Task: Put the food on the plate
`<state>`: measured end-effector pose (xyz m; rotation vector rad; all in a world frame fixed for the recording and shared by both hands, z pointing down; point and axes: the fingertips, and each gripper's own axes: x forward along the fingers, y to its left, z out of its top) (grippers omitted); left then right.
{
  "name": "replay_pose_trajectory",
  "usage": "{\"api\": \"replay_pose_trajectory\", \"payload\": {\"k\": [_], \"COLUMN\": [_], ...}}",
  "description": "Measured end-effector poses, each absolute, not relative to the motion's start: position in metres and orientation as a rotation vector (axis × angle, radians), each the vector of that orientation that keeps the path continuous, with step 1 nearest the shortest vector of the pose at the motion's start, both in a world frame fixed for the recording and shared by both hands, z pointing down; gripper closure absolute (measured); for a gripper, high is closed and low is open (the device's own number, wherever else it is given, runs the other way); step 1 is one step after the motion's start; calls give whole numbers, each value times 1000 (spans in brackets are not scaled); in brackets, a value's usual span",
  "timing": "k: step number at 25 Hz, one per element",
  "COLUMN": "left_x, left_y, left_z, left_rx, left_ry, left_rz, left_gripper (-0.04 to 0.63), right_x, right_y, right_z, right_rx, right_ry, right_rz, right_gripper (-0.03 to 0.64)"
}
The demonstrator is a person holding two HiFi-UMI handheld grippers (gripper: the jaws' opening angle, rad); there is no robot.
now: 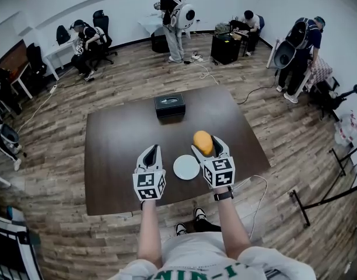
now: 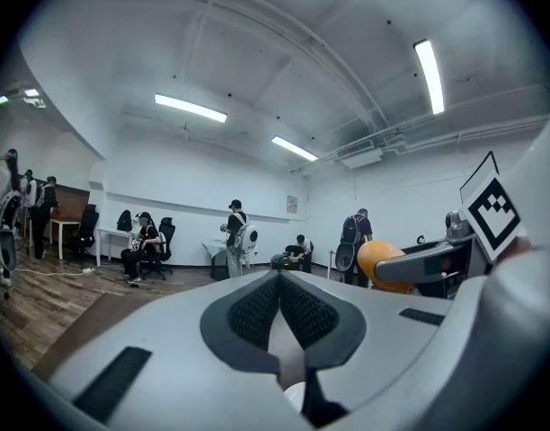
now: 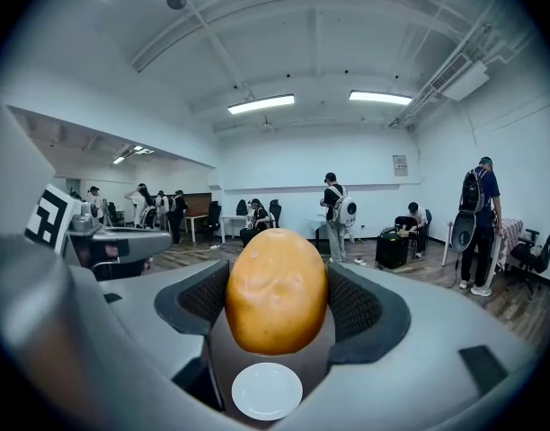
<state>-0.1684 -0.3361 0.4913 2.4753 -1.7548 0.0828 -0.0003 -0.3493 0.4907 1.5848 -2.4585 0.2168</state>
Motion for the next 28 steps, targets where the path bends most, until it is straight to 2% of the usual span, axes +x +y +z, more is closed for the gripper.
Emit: {"api": "replay_pose_trajectory", "payload": {"k": [12, 28], "left_x": [-139, -143], "left_y": [-395, -425], "left_z": [526, 571], "left_rx": [2462, 2397], "left_ry": [-1692, -1674], "left_rz": [157, 204], "left_gripper": [582, 583], "right_x": [4, -22], "right_y": [-406, -412], "right_z": [529, 737], "right_rx": [1482, 1219], "right_ry": [-2435, -2248], "right_rz": [280, 555], "right_gripper": [268, 268]}}
